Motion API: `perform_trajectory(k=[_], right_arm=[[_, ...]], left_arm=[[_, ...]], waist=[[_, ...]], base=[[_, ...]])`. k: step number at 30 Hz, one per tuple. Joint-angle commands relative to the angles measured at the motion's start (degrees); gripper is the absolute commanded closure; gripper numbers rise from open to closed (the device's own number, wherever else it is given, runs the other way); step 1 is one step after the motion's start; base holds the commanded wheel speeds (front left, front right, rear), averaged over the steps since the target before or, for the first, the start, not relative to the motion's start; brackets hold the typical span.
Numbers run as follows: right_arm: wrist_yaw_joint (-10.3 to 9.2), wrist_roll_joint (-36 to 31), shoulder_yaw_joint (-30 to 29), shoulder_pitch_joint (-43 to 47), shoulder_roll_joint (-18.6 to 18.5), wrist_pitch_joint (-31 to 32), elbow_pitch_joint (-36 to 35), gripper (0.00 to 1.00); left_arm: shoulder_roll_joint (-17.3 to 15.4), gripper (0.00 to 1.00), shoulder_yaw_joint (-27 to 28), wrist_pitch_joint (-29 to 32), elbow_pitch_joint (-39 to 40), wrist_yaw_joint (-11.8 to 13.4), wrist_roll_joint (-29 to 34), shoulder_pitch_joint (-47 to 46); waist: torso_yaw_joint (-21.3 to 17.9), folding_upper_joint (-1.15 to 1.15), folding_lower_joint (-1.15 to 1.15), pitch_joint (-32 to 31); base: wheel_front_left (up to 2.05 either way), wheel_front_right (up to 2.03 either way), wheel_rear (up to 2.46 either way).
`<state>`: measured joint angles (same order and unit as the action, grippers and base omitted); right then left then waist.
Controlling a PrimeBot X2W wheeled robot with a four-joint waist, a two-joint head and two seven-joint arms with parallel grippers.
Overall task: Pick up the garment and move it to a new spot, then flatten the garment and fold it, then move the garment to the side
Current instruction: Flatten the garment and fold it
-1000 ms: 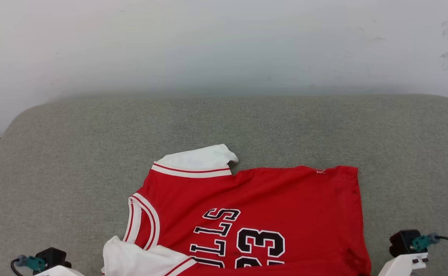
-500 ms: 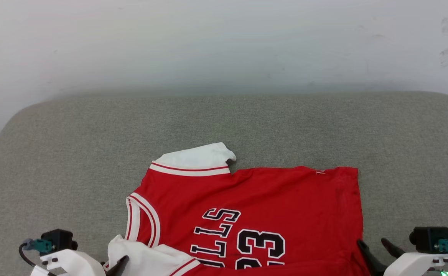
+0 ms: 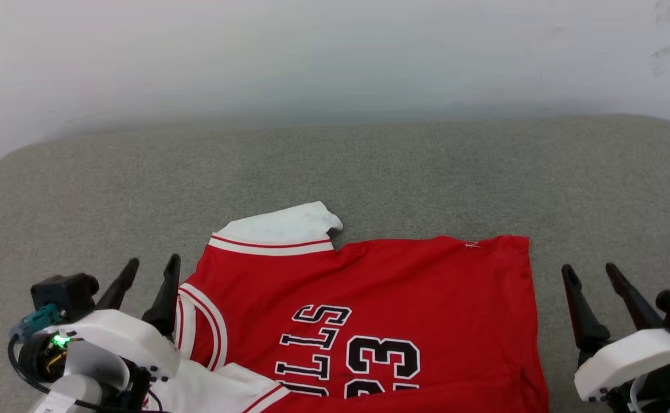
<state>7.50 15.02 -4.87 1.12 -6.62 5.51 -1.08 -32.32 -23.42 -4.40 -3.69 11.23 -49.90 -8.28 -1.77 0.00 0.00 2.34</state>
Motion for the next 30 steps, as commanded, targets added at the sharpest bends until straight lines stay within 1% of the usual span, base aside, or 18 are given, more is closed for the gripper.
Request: perform_trajectory(k=[1,5,8,13,14,16,19,22,27,30], right_arm=[[-0.02,-0.60,-0.11,-1.97,0.24,-0.45,-1.52,0.00],[-0.02,-1.28,-0.31,-4.72,0.61,-0.42,-4.37,0.00],[-0.02,-1.77,-0.09,-7.07,1.02,-0.21,-6.07,0.00],[-0.02,-2.36,0.55,-10.30,1.56,0.25,-7.04,0.00],[-0.02,-2.36,0.55,-10.30,1.56,0.25,-7.04,0.00],[-0.02,-2.31,0.78,-11.14,1.82,0.36,-6.86,0.00],[-0.02,-2.43,1.02,-12.09,2.25,0.14,-6.19,0.00],[-0.02,-2.45,0.92,-12.60,2.61,-0.22,-5.34,0.00],[-0.02,-1.98,1.25,-13.37,3.18,-1.17,-3.90,0.00],[-0.02,-1.64,1.70,-13.77,3.50,-1.69,-2.85,0.00]], left_arm=[[0.55,0.00,0.60,-2.58,0.16,-0.24,1.18,-1.74],[1.71,0.00,0.89,-6.22,-0.33,-1.28,2.90,-5.06],[1.87,0.00,1.19,-6.88,-1.20,-2.11,3.54,-8.66],[1.49,0.00,0.65,-4.52,-4.27,-5.17,3.65,-17.18],[1.49,0.00,0.65,-4.52,-4.27,-5.17,3.65,-17.18],[1.26,0.00,0.05,-2.05,-5.80,-6.87,3.04,-20.78],[0.45,0.00,-1.51,3.32,-8.33,-10.08,2.00,-26.22],[-0.85,0.00,-4.16,12.32,-11.52,-12.61,0.67,-30.70],[-2.40,0.00,-7.50,28.17,-15.81,-14.92,-2.79,-37.32],[-2.98,0.00,-9.03,36.48,-17.89,-15.41,-4.95,-39.99]], waist=[[-0.75,0.00,0.00,1.92],[-1.62,0.00,0.00,5.72],[-2.32,0.00,0.00,9.35],[-3.62,0.00,0.00,14.10],[-3.62,0.00,0.00,14.10],[-4.23,0.00,0.00,15.54],[-5.41,0.00,0.00,17.26],[-6.45,0.00,0.00,18.52],[-8.43,0.00,0.00,20.36],[-9.71,0.00,0.00,21.27]], base=[[0.00,0.00,0.00],[0.00,0.00,0.00],[0.00,0.00,0.00],[0.00,0.00,0.00],[0.00,0.00,0.00],[0.00,0.00,0.00],[0.00,0.00,0.00],[0.00,0.00,0.00],[0.00,0.00,0.00],[0.00,0.00,0.00]])
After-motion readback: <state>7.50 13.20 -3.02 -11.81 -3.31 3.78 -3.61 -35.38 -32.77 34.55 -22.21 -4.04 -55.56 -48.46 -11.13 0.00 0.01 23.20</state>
